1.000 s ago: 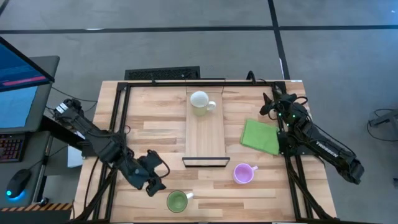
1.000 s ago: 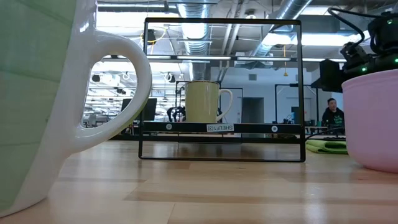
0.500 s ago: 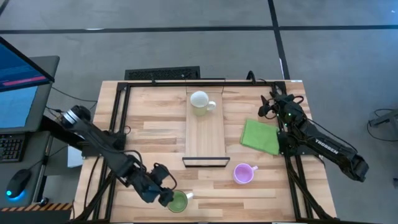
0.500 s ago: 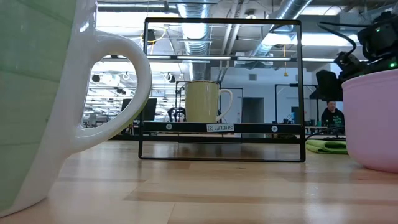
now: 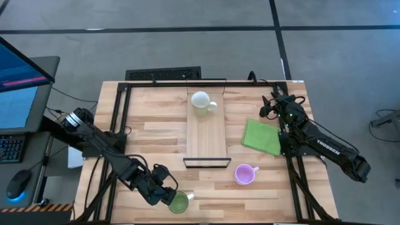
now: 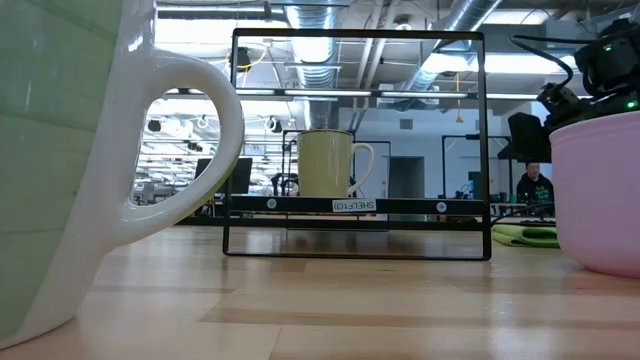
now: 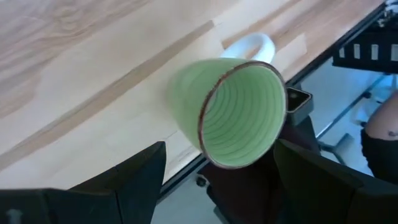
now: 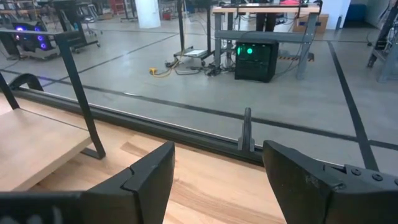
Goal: Stack small to large cups/mugs on shelf
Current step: Put the green mug on the shelf
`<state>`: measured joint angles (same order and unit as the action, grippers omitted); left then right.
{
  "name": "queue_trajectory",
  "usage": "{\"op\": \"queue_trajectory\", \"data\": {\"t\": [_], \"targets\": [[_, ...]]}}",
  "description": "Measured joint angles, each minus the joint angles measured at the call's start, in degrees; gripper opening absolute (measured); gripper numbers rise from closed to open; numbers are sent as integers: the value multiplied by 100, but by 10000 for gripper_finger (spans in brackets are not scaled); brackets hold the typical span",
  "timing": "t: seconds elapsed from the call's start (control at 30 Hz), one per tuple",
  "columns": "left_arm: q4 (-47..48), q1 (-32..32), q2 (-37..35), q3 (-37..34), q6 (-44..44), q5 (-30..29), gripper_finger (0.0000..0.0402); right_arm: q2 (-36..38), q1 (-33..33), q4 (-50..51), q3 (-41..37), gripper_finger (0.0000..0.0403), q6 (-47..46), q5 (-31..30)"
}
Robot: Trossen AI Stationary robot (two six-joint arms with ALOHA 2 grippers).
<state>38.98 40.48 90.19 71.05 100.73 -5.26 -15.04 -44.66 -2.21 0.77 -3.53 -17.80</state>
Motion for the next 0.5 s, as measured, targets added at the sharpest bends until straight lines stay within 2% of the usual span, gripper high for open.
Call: {"op": "queue_trajectory", "data": {"t": [0.3,0.5], "targets": [[67,-8,78,4,0,-57,291,0,0,-1,0,268,0,0],[-75,-15,333,0,-65,202,291,10,1,-1,-1,268,0,0]]}}
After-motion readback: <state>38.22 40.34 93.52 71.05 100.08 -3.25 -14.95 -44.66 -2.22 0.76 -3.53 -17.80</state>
